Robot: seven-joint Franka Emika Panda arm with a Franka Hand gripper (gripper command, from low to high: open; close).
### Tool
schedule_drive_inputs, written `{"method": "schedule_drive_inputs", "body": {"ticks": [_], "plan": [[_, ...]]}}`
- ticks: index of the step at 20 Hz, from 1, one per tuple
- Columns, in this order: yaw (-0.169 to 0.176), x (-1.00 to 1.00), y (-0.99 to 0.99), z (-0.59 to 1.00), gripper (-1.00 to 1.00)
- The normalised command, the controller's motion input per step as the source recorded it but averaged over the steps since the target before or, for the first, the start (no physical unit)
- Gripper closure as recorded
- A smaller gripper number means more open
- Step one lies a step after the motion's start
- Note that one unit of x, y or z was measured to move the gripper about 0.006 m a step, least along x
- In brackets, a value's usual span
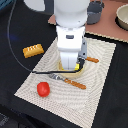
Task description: Interact with the objects in diverse but meaningful ways.
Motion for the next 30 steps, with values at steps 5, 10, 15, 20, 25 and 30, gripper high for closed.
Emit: {"method": "schedule_drive_inputs", "body": {"ticks": [5, 10, 15, 20, 25, 30], "plan": [[0.000, 0.30, 0.10, -0.15, -1.00], [0.000, 0.24, 0.14, -0.17, -1.00], [0.000, 0.17, 0.16, -0.16, -1.00], [0.000, 0.13, 0.21, -0.11, -1.00], [0.000, 0.09, 0.23, -0.11, -1.00], [0.000, 0.10, 0.24, -0.10, -1.00]]}}
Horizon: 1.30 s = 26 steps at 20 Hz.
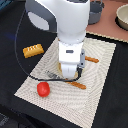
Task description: Interact with the objects in diverse but meaningful ways.
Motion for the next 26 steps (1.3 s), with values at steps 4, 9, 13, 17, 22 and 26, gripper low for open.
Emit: {"method": "schedule_drive_inputs", "body": {"ticks": [4, 9, 13, 17, 22, 26], "plan": [[0.000, 0.09, 0.24, -0.10, -1.00], [0.000, 0.09, 0.22, -0.11, 1.00], [0.000, 0.11, 0.22, -0.10, 1.00], [0.000, 0.11, 0.20, -0.13, 1.00], [0.000, 0.08, 0.17, -0.05, 1.00], [-0.002, 0.05, 0.29, 0.73, 1.00]]}}
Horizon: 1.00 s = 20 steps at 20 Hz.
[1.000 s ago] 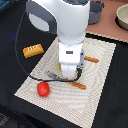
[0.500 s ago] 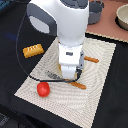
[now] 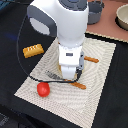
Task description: Interact with the objects in diverse but meaningful ways.
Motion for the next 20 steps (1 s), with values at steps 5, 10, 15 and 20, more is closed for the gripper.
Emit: {"method": "schedule_drive_inputs", "body": {"ticks": [5, 10, 15, 20], "plan": [[0.028, -0.26, 0.45, 0.92, 1.00], [0.118, -0.29, 0.33, 0.25, 1.00], [0.100, -0.29, 0.61, 0.42, 1.00], [0.041, -0.68, 0.44, -0.05, 1.00]]}}
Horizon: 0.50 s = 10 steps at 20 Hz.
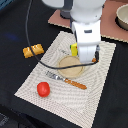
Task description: Interact with the objects in diverse but meaningful ways.
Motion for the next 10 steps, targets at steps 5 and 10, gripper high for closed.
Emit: {"method": "schedule_drive_inputs", "body": {"ticks": [5, 10], "plan": [[-0.001, -0.94, 0.34, -0.18, 1.00], [-0.073, -0.89, 0.03, -0.33, 1.00]]}}
